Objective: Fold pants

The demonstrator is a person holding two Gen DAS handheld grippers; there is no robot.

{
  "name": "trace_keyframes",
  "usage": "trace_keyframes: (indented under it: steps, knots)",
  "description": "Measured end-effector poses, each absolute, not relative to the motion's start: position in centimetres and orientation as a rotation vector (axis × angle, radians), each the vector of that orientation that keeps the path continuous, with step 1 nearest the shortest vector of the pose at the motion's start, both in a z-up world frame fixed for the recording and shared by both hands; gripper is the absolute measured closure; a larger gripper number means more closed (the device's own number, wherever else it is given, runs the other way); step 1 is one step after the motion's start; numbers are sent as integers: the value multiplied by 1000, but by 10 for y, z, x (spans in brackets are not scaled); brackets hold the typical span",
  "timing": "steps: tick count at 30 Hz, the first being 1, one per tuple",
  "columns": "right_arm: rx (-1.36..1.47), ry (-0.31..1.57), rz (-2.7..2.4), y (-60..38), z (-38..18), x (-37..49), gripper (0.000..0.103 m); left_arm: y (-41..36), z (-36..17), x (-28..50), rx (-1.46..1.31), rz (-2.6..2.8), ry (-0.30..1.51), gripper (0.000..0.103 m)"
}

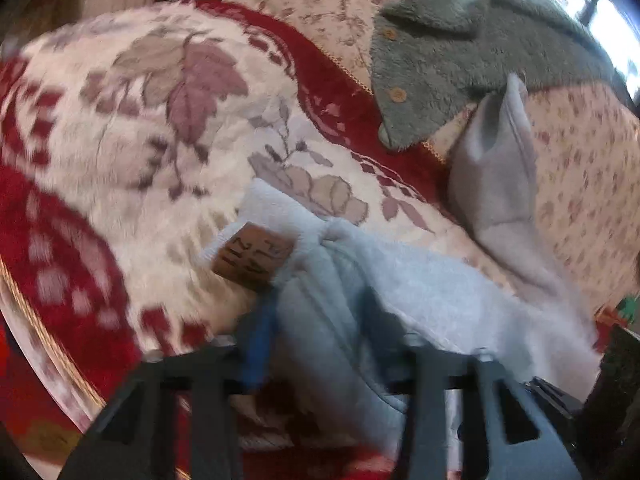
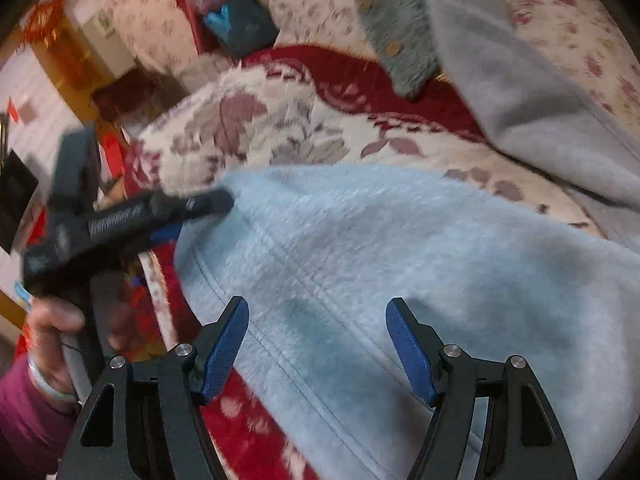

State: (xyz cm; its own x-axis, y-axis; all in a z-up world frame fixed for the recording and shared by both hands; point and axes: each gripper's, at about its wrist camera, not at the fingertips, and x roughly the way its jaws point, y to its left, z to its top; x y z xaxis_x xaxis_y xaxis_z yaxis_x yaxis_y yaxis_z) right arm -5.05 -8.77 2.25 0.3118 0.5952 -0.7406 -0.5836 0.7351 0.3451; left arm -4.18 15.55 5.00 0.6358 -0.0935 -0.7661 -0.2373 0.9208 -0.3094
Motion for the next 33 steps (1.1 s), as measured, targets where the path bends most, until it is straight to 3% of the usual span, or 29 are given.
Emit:
trace_keyframes:
  steps: [4, 5, 7, 12, 25, 33]
  knots:
    - [-23, 949, 785, -75, 17, -59, 23, 169, 37, -40, -407, 116, 937, 69]
    - [-45, 943, 788, -75, 17, -61, 23, 171, 35, -41, -410, 128, 947, 63]
    - [-55, 950, 803, -78, 20, -64, 23, 173, 35, -46, -401, 169, 949, 38]
    - [8, 915, 811, -123, 45, -81, 23, 167, 56, -62, -381, 224, 895, 26]
    - [140, 854, 508, -283, 73, -98, 22, 32, 82, -59, -240, -32, 883, 19]
    - [239, 795, 183, -454, 104, -117, 15, -50, 78, -56, -191, -188, 905, 19]
